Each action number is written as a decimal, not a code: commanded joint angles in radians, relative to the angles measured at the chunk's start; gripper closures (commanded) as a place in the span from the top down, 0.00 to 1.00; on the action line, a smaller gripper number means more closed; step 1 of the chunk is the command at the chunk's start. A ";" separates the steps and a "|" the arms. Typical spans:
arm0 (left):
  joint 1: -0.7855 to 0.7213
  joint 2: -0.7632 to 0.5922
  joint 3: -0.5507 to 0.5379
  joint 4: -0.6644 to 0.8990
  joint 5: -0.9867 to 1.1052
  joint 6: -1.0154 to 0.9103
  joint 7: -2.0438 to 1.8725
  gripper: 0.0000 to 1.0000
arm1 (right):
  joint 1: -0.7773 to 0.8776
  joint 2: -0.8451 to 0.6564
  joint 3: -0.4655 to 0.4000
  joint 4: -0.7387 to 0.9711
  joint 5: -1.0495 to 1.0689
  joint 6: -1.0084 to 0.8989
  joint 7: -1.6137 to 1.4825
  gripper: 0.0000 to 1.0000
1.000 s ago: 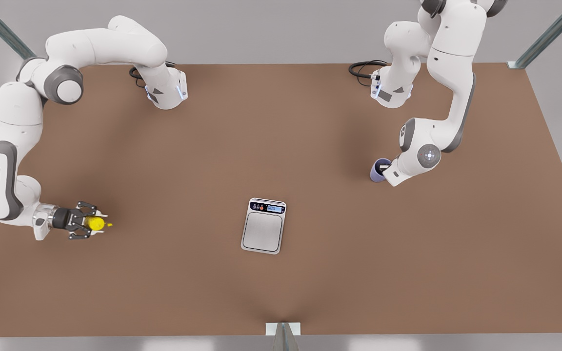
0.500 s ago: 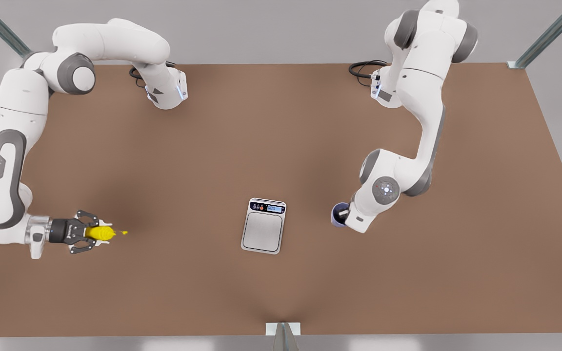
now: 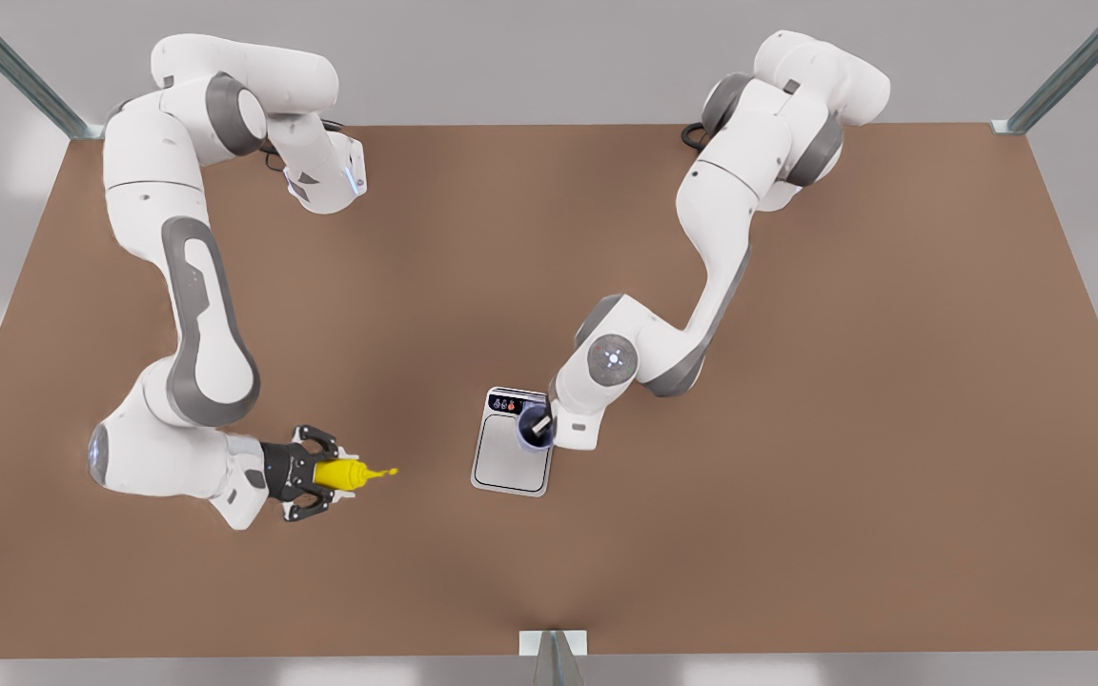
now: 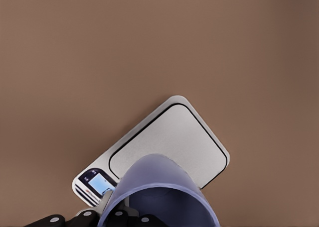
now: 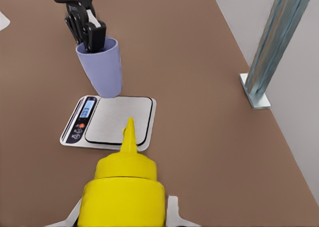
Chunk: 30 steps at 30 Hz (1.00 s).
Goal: Move cup to the weight, pick up sauce bottle, pour sauce
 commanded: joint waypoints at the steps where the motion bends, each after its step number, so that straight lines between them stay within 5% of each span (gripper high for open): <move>1: 0.000 0.004 0.000 0.000 0.002 0.013 -0.002 0.21 | 0.011 -0.001 0.001 0.001 -0.012 -0.009 0.022 0.44; 8: -0.009 0.028 -0.002 0.001 0.004 0.055 -0.005 0.27 | 0.093 -0.007 0.001 0.004 -0.076 0.028 0.174 0.45; 9: -0.009 0.028 0.000 0.000 0.004 0.055 -0.005 0.54 | 0.091 -0.007 0.001 0.004 -0.073 0.028 0.197 0.45; 10: -0.009 0.030 -0.002 0.000 0.004 0.055 -0.005 0.90 | 0.088 -0.007 0.001 0.004 -0.062 0.030 0.199 0.45; 11: -0.018 0.030 0.000 0.000 0.031 0.055 -0.011 1.00 | 0.082 -0.007 0.001 0.001 -0.009 0.034 0.199 0.45; 17: -0.022 0.023 -0.002 0.000 0.053 0.050 -0.040 1.00 | 0.096 -0.006 0.010 -0.022 0.119 0.067 0.185 0.45; 20: -0.020 0.023 0.000 0.000 0.053 0.049 -0.042 1.00 | 0.102 -0.006 0.084 -0.077 0.119 0.168 0.190 0.44; 30: -0.014 -0.024 0.000 0.000 0.048 -0.010 -0.037 1.00 | 0.159 -0.006 0.082 -0.146 0.089 0.225 0.208 0.44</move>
